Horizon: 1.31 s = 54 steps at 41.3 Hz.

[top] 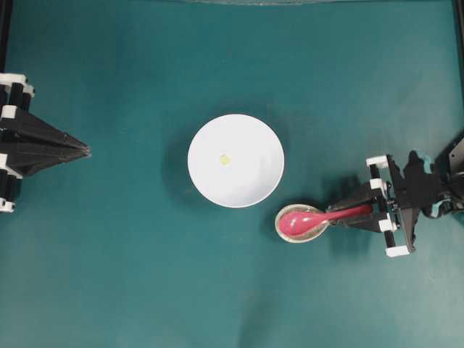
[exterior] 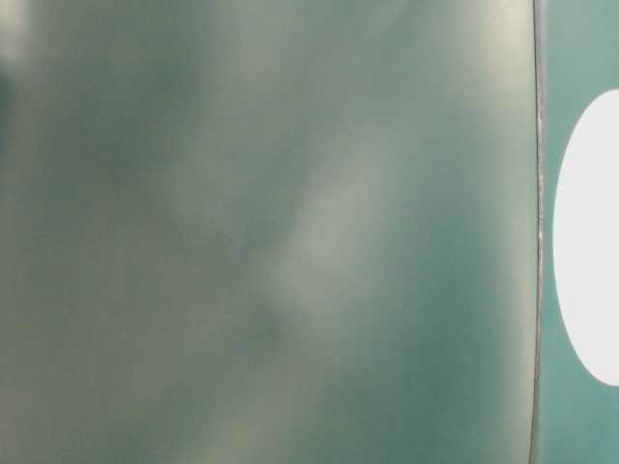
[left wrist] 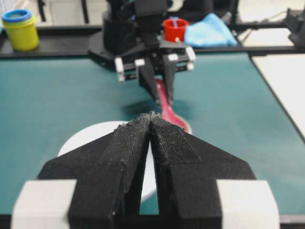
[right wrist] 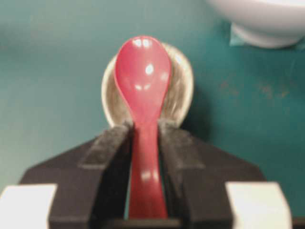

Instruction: Scoop the yellow hexagonal prism block from the bowl with a spoon using the right arm.

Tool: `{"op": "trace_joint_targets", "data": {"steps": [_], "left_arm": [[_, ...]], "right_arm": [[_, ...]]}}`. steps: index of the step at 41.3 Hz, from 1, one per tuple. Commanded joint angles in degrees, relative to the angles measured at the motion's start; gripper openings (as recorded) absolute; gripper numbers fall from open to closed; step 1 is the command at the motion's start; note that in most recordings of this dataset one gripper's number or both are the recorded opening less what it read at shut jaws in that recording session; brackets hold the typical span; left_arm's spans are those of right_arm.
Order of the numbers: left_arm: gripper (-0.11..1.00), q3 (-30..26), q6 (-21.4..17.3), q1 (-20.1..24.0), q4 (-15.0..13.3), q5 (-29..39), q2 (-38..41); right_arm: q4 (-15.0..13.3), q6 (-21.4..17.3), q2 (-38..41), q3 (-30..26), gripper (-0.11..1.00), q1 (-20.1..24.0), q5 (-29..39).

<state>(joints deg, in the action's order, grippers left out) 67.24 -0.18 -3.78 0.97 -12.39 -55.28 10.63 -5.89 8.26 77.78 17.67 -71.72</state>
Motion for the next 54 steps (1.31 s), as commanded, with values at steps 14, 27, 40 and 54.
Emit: {"op": "trace_joint_targets", "data": {"steps": [14,27,40,54], "left_arm": [[0.07,-1.4,-0.3,-0.1,0.1,-1.3,0.3],[0.07,-1.4,-0.3,-0.1,0.0,-1.6,0.3],[0.07,-1.3,-0.3,-0.1,0.0,-1.6,0.4],[0.07,-1.2,-0.3,-0.2,0.0,-1.6,0.4]], "right_arm": [[1.7,1.1,-19.0,-2.4,0.26,-2.8,18.5],[1.5,3.7,-33.8,-10.5,0.25,-10.0,47.9],[1.4,3.5,-37.6,-18.5,0.25,-14.6,66.1],[1.6,3.1,-36.8,-24.0,0.25,-18.5,71.4]]}}
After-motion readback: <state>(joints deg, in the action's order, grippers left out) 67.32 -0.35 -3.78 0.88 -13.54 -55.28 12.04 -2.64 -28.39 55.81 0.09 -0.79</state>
